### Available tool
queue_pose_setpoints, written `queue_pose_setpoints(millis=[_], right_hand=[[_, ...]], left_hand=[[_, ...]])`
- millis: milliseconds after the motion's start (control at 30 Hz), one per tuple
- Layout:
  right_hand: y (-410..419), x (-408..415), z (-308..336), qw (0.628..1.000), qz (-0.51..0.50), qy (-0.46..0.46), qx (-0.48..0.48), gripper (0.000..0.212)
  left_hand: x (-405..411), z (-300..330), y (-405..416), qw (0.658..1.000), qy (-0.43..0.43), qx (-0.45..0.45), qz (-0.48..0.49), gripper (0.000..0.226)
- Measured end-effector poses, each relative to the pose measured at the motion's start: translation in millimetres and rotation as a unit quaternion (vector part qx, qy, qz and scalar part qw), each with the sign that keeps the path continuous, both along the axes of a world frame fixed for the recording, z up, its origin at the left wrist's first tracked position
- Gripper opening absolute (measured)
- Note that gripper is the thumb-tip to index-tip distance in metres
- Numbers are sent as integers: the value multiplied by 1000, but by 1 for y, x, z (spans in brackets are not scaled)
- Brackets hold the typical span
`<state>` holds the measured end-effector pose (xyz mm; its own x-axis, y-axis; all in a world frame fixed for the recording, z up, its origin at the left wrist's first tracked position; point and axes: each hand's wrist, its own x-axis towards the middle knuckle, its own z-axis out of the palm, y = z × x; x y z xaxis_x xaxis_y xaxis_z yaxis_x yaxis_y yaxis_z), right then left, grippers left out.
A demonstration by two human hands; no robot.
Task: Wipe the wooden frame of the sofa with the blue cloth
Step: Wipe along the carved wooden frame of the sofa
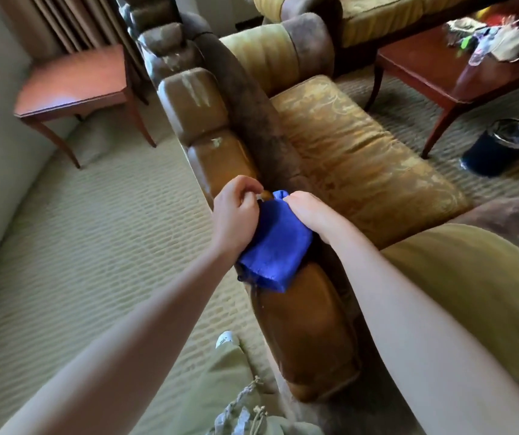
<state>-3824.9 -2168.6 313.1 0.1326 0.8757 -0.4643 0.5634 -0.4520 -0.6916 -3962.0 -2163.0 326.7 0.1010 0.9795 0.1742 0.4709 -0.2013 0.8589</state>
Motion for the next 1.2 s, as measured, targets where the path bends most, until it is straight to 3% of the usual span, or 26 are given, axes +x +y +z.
queue_pose_setpoints(millis=[333, 467, 633, 767, 867, 967, 1100, 1200], right_hand=[[52, -11, 3, 998, 37, -56, 12, 35], [36, -10, 7, 997, 45, -60, 22, 16], [-3, -12, 10, 993, -18, -8, 116, 10], [-26, -40, 27, 978, 48, -76, 188, 7], [-24, -71, 26, 949, 124, -185, 225, 32], [-10, -92, 21, 943, 78, -241, 214, 46], [20, -111, 20, 951, 36, -234, 201, 42], [47, -120, 14, 939, 21, -258, 227, 43]], left_hand=[[2, -2, -1, 999, -28, 0, 37, 26], [1, -2, -2, 997, -53, 5, 61, 22], [-1, -3, 1, 992, -96, 0, 87, 22], [-8, -6, 1, 969, -208, -28, 130, 25], [-20, -4, 6, 932, -295, -67, 200, 27], [-45, -4, 24, 912, -321, -110, 232, 27], [-74, 0, 57, 915, -308, -132, 223, 28], [-83, 5, 81, 939, -268, -161, 144, 26]])
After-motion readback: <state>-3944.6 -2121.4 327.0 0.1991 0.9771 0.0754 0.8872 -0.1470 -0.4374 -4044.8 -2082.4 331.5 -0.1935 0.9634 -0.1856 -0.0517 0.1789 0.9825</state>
